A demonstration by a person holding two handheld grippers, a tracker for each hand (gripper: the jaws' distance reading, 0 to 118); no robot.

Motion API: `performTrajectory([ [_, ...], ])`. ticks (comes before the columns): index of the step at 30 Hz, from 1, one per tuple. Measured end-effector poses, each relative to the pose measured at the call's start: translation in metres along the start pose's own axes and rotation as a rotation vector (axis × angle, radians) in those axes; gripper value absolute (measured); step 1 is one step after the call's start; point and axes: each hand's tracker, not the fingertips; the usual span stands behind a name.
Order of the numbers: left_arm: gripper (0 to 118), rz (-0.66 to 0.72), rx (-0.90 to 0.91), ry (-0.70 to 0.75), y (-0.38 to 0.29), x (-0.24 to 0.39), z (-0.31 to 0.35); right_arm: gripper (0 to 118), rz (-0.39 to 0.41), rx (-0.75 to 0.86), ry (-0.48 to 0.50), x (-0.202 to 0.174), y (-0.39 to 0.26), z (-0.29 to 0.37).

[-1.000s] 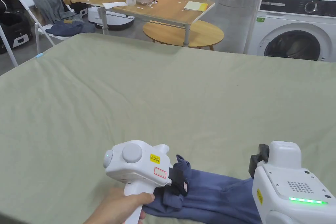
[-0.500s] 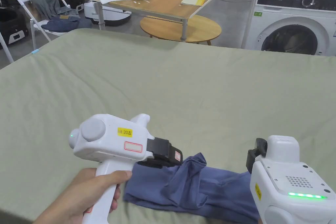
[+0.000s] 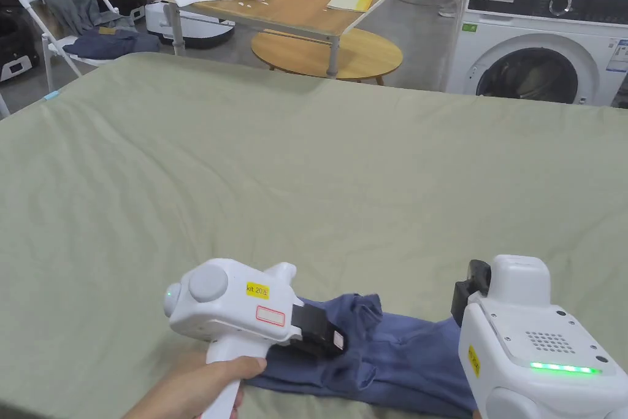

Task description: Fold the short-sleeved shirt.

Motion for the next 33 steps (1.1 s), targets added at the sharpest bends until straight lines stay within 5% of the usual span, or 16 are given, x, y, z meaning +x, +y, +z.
performTrajectory([
  [9, 0, 0.053, -0.001, -0.006, -0.011, -0.014, -0.039, 0, -0.011, 0.006, 0.001, 0.003, 0.001, 0.003],
  [18, 1, -0.080, -0.003, -0.017, -0.009, 0.005, -0.003, 0, -0.016, 0.060, -0.011, 0.003, -0.001, 0.005],
  [22, 41, -0.084, 0.141, -0.043, 0.000, 0.003, 0.060, 0, -0.018, 0.087, -0.012, 0.004, 0.004, 0.005],
  [25, 55, -0.062, 0.247, 0.029, 0.007, -0.020, 0.107, 0, -0.014, 0.117, -0.011, 0.002, 0.009, 0.006],
  [33, 55, 0.123, 0.219, 0.073, -0.005, -0.096, 0.134, 0, -0.005, 0.185, -0.001, -0.010, 0.016, 0.010],
])
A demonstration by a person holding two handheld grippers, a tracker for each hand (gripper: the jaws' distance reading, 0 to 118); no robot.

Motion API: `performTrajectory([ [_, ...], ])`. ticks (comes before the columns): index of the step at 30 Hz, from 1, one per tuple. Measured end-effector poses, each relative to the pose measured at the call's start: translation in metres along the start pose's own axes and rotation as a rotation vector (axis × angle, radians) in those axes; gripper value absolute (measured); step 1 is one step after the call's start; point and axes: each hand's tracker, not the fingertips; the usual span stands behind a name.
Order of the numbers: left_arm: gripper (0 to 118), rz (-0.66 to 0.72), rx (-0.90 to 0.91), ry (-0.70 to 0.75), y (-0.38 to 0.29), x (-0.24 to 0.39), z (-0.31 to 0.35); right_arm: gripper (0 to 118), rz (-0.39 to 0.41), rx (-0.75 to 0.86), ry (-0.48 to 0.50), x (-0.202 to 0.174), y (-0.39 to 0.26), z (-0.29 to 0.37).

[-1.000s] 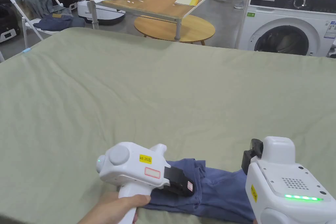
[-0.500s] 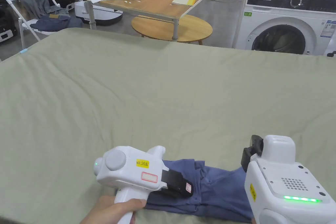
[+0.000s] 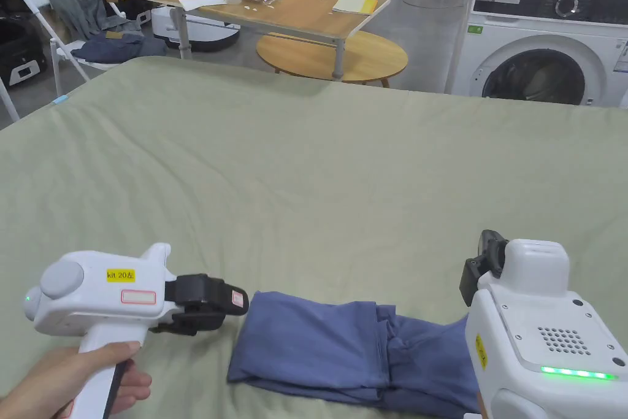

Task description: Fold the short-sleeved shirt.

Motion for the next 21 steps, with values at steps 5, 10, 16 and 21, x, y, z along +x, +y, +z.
performTrajectory([
  [5, 55, 0.101, -0.108, -0.187, -0.024, -0.021, -0.045, 0, -0.004, -0.017, 0.006, -0.002, -0.002, -0.001],
  [10, 46, 0.134, -0.042, -0.325, -0.028, -0.028, -0.064, 0, 0.001, -0.028, -0.002, 0.000, -0.005, 0.001],
  [16, 11, 0.080, -0.041, -0.251, -0.028, -0.014, -0.070, 0, -0.005, -0.040, -0.011, 0.004, -0.006, 0.002],
  [21, 8, 0.022, -0.001, -0.284, -0.028, -0.009, -0.039, 0, -0.004, -0.049, -0.016, 0.007, -0.007, 0.001],
])
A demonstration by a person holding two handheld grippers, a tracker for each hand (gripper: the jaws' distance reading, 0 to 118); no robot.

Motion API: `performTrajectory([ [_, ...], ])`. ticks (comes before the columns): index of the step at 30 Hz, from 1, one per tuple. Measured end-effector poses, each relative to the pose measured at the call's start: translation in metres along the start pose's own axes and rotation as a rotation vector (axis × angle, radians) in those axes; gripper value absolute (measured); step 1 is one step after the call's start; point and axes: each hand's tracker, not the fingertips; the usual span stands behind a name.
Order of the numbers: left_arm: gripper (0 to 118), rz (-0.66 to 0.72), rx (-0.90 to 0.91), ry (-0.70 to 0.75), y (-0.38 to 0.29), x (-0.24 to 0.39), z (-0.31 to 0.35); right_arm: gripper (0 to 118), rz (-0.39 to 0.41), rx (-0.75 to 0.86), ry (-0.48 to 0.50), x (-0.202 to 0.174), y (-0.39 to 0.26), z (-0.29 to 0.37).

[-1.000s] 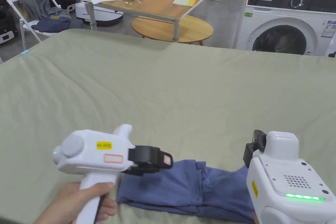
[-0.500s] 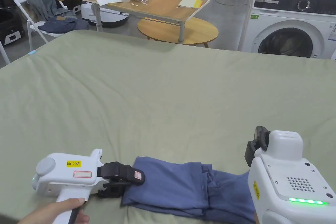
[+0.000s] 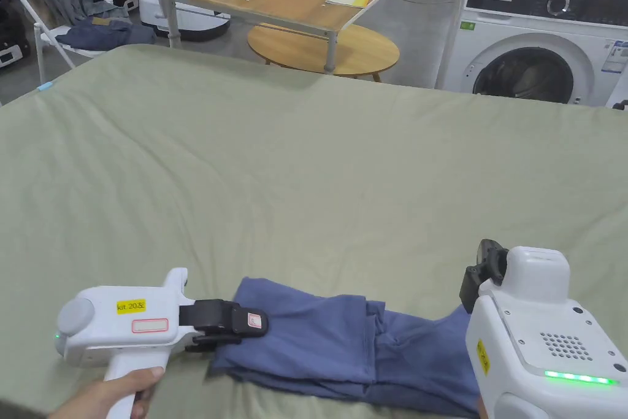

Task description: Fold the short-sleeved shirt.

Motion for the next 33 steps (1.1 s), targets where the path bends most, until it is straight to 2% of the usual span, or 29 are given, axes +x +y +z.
performTrajectory([
  [4, 8, -0.082, 0.042, 0.066, 0.018, 0.011, 0.040, 0, 0.003, -0.003, 0.001, 0.001, 0.001, -0.002],
  [10, 8, -0.095, 0.142, 0.175, 0.036, 0.037, 0.101, 0, -0.001, -0.004, 0.019, -0.003, 0.003, -0.005],
  [14, 8, -0.126, 0.154, 0.265, 0.036, 0.072, 0.107, 0, -0.001, -0.007, 0.034, -0.007, 0.002, -0.007],
  [22, 8, -0.207, 0.064, 0.359, 0.023, 0.137, 0.050, 0, -0.009, -0.007, 0.033, -0.002, 0.002, -0.002],
  [33, 8, -0.252, -0.117, 0.338, 0.002, 0.197, -0.068, 0, -0.036, -0.009, -0.014, 0.024, 0.002, 0.009],
])
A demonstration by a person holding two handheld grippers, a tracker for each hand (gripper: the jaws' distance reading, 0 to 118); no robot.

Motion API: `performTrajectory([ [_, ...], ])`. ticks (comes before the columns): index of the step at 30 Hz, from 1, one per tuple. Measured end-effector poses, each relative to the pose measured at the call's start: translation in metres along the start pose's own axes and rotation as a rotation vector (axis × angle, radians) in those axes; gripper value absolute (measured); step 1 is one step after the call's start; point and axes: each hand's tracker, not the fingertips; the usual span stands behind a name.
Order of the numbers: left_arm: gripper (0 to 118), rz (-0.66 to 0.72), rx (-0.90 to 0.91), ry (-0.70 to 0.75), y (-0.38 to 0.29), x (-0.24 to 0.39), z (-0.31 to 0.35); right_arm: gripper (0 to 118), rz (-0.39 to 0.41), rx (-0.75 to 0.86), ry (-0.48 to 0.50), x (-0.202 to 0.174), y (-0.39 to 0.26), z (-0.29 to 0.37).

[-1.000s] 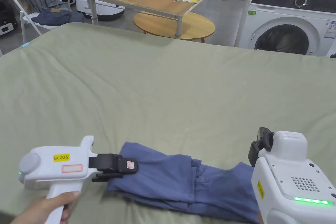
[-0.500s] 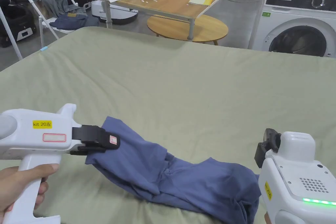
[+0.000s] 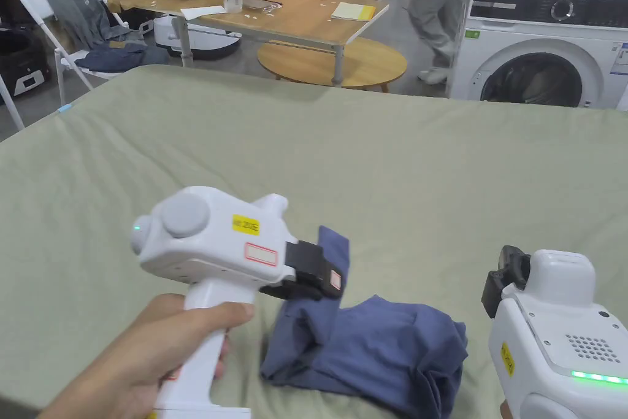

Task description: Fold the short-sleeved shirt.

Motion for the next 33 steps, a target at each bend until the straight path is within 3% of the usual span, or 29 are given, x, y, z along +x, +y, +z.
performTrajectory([
  [14, 9, 0.000, -0.170, 0.077, -0.011, 0.017, -0.142, 0, -0.010, -0.035, -0.046, 0.023, -0.010, 0.007],
  [15, 13, 0.017, -0.167, 0.079, -0.011, 0.013, -0.143, 0, -0.009, -0.038, -0.046, 0.024, -0.010, 0.007],
  [17, 38, 0.060, -0.160, 0.022, -0.013, 0.010, -0.140, 0, -0.010, -0.044, -0.047, 0.024, -0.011, 0.007],
  [18, 43, 0.074, -0.158, -0.026, -0.012, 0.008, -0.137, 0, -0.011, -0.046, -0.047, 0.024, -0.011, 0.007],
  [26, 43, 0.004, -0.064, -0.139, -0.012, 0.031, -0.080, 0, -0.011, -0.050, -0.036, 0.023, -0.010, 0.006],
  [27, 42, -0.036, -0.027, -0.123, -0.012, 0.033, -0.078, 0, -0.010, -0.048, -0.035, 0.023, -0.010, 0.007],
  [30, 6, -0.052, -0.037, -0.075, -0.008, 0.029, -0.094, 0, -0.010, -0.043, -0.037, 0.023, -0.008, 0.008],
  [33, 3, 0.010, -0.097, -0.117, -0.010, 0.014, -0.130, 0, -0.012, -0.036, -0.042, 0.024, -0.006, 0.009],
])
